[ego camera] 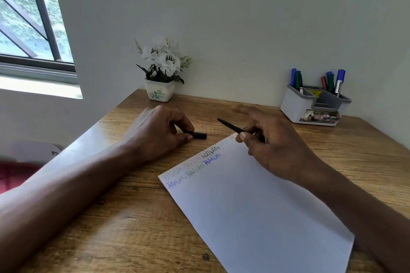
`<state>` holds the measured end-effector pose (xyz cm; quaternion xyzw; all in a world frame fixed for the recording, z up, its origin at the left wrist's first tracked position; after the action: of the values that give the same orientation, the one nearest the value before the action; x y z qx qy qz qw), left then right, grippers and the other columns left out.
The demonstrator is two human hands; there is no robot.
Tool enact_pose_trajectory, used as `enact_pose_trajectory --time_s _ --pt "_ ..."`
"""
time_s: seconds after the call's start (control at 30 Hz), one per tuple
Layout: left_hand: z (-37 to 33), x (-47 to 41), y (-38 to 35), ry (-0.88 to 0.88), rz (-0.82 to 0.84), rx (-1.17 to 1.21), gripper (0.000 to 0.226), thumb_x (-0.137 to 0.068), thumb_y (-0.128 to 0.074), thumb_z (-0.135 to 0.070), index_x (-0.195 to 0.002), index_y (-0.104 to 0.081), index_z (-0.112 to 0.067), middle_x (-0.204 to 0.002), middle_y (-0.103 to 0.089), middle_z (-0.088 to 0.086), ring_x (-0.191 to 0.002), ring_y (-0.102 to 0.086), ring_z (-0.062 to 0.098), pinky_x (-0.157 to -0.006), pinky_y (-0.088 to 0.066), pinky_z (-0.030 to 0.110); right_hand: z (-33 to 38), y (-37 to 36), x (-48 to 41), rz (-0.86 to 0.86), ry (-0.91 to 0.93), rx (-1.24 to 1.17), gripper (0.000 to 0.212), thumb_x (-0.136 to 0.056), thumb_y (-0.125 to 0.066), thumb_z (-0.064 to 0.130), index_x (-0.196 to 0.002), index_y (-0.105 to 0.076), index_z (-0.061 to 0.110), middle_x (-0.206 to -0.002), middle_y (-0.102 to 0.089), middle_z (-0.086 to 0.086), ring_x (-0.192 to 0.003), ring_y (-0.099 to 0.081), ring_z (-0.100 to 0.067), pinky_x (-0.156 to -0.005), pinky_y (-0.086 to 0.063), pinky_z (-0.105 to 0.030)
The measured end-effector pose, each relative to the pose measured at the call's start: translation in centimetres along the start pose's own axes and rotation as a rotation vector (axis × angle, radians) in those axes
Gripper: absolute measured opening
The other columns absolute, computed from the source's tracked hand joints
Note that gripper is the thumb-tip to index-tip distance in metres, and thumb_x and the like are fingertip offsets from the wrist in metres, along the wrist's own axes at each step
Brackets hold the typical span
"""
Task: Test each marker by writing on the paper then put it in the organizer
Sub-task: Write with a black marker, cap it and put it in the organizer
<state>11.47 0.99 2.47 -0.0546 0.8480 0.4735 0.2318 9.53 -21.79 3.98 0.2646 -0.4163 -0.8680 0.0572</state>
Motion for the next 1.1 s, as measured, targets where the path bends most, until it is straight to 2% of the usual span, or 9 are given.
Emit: enact_pose_trajectory --time_s 0.07,0.13,0.23,0.33,0.47,0.53,0.6,0.93,1.1 --pt "-0.3 0.0 0.0 -0.016 0.002 -0.031 0.021 -0.077 -0.085 -0.045 -0.096 -0.077 -0.043 -0.076 -0.065 -0.025 -0.077 -0.062 -0.005 -0.064 -0.046 0.019 0.3 -0.2 0.1 0.037 0.008 -0.104 0.052 -0.099 -0.058 0.007 -0.131 -0.053 0.048 -0.091 -0.073 0.006 -0.069 -0.071 -0.011 -0.066 -0.059 -0.029" --pt "-0.2 0.1 0.0 -0.011 0.005 -0.032 0.034 -0.077 -0.078 -0.057 -0.106 -0.075 -0.041 -0.088 -0.069 -0.026 -0.085 -0.063 -0.006 -0.075 -0.053 0.027 0.0 -0.3 0.0 0.057 -0.044 -0.379 0.041 -0.101 -0.054 0.002 -0.119 -0.066 0.036 -0.096 -0.072 -0.006 -0.067 -0.074 -0.020 -0.060 -0.058 -0.031" --pt "0.5 0.3 -0.6 0.059 0.073 -0.031 0.081 -0.068 -0.049 -0.091 -0.126 -0.066 -0.038 -0.123 -0.069 -0.014 -0.109 -0.063 0.008 -0.093 -0.050 0.039 -0.9 -1.1 0.1 0.163 -0.211 -0.970 0.041 -0.094 -0.042 -0.005 -0.114 -0.074 0.012 -0.099 -0.070 -0.014 -0.079 -0.072 -0.025 -0.067 -0.059 -0.031" --pt "1.2 0.7 -2.3 0.102 0.278 -0.133 0.118 -0.059 -0.028 -0.105 -0.149 -0.046 -0.031 -0.157 -0.043 -0.008 -0.134 -0.048 0.015 -0.113 -0.034 0.046 -0.4 -1.5 0.5 0.292 -0.245 -1.369 0.054 -0.073 -0.055 0.006 -0.126 -0.066 0.005 -0.099 -0.069 -0.011 -0.089 -0.067 -0.020 -0.077 -0.059 -0.031" --pt "1.7 0.9 -3.6 0.108 0.418 -0.215 0.137 -0.052 -0.023 -0.109 -0.159 -0.025 -0.025 -0.169 -0.017 -0.009 -0.152 -0.021 0.011 -0.124 -0.004 0.055 -1.0 -2.0 0.6 0.166 -0.244 -1.093 0.009 -0.086 -0.073 0.020 -0.093 -0.068 0.017 -0.071 -0.057 -0.002 -0.071 -0.055 -0.018 -0.061 -0.048 -0.029" --pt "1.6 0.9 -3.7 0.097 0.436 -0.218 0.140 -0.049 -0.023 -0.109 -0.160 -0.024 -0.024 -0.169 -0.016 -0.008 -0.153 -0.019 0.010 -0.124 -0.002 0.056 -1.5 -2.1 0.7 0.099 -0.284 -0.876 0.024 -0.095 -0.065 0.035 -0.084 -0.071 0.014 -0.062 -0.057 -0.006 -0.063 -0.054 -0.021 -0.055 -0.046 -0.029" --pt "1.6 0.9 -3.8 0.094 0.449 -0.221 0.137 -0.051 -0.026 -0.107 -0.160 -0.024 -0.023 -0.169 -0.015 -0.007 -0.153 -0.019 0.011 -0.124 -0.002 0.056 -1.2 -2.4 0.9 0.135 -0.298 -0.787 0.030 -0.102 -0.055 0.031 -0.094 -0.075 0.009 -0.069 -0.067 -0.014 -0.066 -0.062 -0.024 -0.054 -0.050 -0.029" --pt "1.6 0.8 -4.2 0.083 0.453 -0.239 0.131 -0.052 -0.025 -0.103 -0.158 -0.028 -0.025 -0.169 -0.016 -0.008 -0.152 -0.018 0.011 -0.123 -0.005 0.056 -1.1 -3.2 1.4 0.193 -0.330 -0.591 0.005 -0.082 -0.075 0.003 -0.086 -0.076 0.005 -0.077 -0.077 -0.017 -0.066 -0.071 -0.020 -0.063 -0.060 -0.027" --pt "1.5 0.8 -4.1 0.067 0.444 -0.239 0.129 -0.052 -0.023 -0.104 -0.155 -0.034 -0.026 -0.167 -0.020 -0.007 -0.151 -0.022 0.012 -0.121 -0.007 0.057 -0.5 -3.1 1.1 0.063 -0.213 -0.449 0.012 -0.080 -0.073 0.007 -0.070 -0.066 0.006 -0.057 -0.068 -0.006 -0.048 -0.059 -0.011 -0.045 -0.045 -0.021"
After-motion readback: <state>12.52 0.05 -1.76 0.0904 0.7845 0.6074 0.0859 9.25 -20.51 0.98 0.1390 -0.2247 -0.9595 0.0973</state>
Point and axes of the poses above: each hand's wrist, its own x-axis away from the middle knuckle, its own y-axis out of the back of the hand, z = x × y, the point moved 8 cm from there along -x, towards the middle knuckle
